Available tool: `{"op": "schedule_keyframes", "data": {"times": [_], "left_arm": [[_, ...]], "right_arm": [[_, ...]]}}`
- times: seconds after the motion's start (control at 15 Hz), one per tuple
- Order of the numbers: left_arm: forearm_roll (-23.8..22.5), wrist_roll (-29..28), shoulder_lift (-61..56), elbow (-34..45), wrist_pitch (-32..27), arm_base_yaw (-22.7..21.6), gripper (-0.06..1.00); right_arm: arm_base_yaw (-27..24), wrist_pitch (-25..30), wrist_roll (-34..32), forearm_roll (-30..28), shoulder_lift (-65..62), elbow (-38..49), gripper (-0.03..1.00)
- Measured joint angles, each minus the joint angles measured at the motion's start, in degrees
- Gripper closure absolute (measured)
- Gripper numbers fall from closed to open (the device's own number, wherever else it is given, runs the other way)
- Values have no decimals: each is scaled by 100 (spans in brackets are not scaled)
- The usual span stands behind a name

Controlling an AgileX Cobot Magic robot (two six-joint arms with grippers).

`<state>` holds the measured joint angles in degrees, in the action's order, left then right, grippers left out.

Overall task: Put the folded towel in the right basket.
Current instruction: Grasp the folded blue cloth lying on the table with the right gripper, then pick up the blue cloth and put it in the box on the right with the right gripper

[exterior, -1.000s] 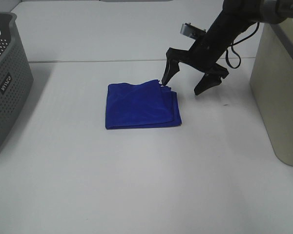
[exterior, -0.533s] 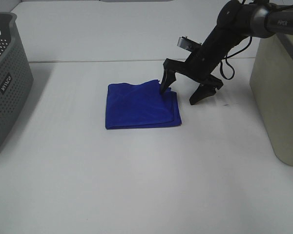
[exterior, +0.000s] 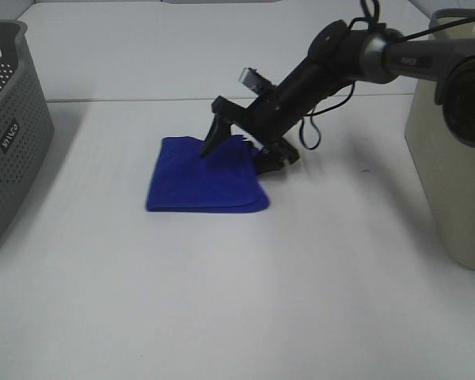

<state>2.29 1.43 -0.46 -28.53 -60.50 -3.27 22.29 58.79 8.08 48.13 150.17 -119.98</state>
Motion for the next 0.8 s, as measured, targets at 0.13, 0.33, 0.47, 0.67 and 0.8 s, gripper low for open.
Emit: {"op": "schedule_keyframes", "data": {"times": [0.13, 0.33, 0.47, 0.67, 0.8], "left_arm": [[0, 0, 0, 0, 0, 0, -3], [0, 0, 0, 0, 0, 0, -3], [0, 0, 0, 0, 0, 0, -3], [0, 0, 0, 0, 0, 0, -3], [0, 0, 0, 0, 0, 0, -3]], "right_arm": [[309, -332, 34, 229, 132, 6, 56], [332, -430, 46, 315, 178, 52, 87], [321, -407, 74, 275, 120, 63, 87], [23, -223, 223, -92, -413, 166, 87], [-384, -229, 281, -92, -1197, 166, 87]]}}
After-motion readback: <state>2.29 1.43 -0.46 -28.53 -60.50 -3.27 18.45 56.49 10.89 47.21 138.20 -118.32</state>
